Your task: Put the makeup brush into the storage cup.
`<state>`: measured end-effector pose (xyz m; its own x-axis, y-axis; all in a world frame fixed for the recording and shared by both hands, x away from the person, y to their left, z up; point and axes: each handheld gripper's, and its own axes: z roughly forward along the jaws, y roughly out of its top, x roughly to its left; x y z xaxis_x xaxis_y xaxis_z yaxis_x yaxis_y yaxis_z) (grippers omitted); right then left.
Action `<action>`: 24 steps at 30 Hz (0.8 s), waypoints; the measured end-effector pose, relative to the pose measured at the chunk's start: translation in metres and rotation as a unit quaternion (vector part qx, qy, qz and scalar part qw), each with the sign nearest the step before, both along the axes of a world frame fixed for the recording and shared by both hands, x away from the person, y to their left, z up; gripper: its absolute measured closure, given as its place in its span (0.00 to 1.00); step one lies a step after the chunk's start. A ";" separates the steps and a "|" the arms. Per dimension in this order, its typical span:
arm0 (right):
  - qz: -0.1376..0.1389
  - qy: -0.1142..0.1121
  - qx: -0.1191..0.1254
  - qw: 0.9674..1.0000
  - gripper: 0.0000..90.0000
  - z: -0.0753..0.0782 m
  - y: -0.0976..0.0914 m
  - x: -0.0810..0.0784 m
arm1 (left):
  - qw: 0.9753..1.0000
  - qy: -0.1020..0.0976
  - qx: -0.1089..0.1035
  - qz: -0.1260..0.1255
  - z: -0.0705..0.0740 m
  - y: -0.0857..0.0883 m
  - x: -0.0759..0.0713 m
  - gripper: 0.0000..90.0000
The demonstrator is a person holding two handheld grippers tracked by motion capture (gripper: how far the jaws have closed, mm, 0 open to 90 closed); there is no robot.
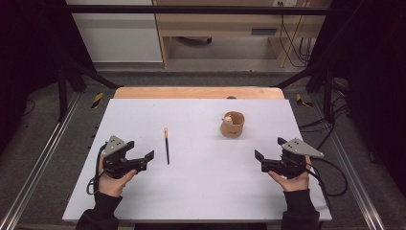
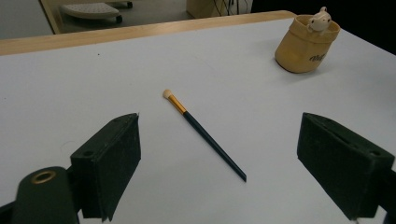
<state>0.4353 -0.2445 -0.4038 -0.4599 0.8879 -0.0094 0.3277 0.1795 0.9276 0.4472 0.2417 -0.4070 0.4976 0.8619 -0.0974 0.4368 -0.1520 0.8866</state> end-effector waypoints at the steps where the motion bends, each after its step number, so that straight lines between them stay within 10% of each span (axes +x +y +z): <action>1: -0.001 0.000 -0.002 1.000 0.07 0.000 0.000 0.000 | 1.000 0.001 0.000 -0.001 0.000 -0.001 0.001 0.15; 24: -0.002 0.001 -0.004 1.000 0.08 -0.001 -0.001 -0.003 | 0.999 0.029 0.027 0.000 -0.005 -0.034 0.036 0.17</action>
<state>0.4325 -0.2455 -0.4049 -0.4559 0.8899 -0.0159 0.3309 0.1860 0.9251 0.4831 0.2075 -0.4122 0.4925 0.8667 -0.0794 0.4873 -0.1990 0.8503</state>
